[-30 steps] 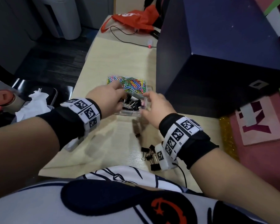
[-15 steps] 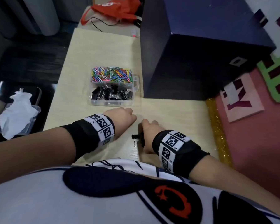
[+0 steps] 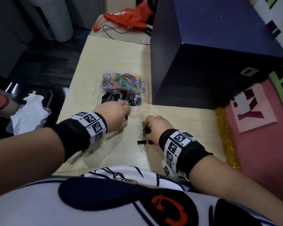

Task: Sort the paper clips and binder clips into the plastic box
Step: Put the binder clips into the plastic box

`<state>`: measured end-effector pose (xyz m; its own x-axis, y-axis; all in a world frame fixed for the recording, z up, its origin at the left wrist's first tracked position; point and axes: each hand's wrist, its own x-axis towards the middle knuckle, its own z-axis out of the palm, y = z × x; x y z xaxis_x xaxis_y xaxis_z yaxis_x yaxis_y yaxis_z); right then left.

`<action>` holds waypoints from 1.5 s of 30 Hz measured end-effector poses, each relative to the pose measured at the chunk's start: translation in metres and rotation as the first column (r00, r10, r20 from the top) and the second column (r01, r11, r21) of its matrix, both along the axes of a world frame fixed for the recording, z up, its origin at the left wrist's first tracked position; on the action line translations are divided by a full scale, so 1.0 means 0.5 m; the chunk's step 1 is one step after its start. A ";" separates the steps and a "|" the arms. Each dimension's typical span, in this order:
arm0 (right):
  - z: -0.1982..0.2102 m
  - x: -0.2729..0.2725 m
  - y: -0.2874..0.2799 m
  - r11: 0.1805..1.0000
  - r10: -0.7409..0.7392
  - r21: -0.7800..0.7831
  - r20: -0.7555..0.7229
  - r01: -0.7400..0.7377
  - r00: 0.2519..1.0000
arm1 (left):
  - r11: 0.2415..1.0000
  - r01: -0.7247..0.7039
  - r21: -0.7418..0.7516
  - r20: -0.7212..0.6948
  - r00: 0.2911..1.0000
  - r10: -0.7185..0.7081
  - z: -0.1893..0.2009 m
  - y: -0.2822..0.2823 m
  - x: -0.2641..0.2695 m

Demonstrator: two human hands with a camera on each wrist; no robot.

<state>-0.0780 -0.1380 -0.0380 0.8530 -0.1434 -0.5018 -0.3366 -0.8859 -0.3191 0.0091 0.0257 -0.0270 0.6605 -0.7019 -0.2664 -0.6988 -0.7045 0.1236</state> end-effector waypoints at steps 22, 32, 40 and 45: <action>0.006 -0.001 0.032 0.983 0.139 -0.101 -0.125 -0.152 0.982 | 0.991 0.136 -0.004 -0.020 0.991 -0.136 -0.007 -0.016 0.001; 0.007 -0.004 -0.050 0.992 -0.107 -0.078 -0.053 0.103 0.993 | 0.920 0.385 0.074 -0.086 0.922 -0.378 -0.034 -0.059 -0.052; 0.000 -0.001 -0.036 0.985 -0.058 -0.167 -0.099 0.041 0.993 | 0.968 -0.038 -0.249 0.199 0.976 0.089 -0.020 -0.007 0.035; 0.011 0.016 -0.022 0.993 -0.092 -0.075 -0.026 0.090 0.995 | 0.876 -0.419 -0.239 0.146 0.876 0.459 -0.019 0.059 0.101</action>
<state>-0.0698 -0.1493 -0.0327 0.8199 -0.2573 -0.5114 -0.4250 -0.8720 -0.2428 0.0596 0.0553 -0.0367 0.9363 -0.3511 0.0085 -0.3465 -0.9196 0.1850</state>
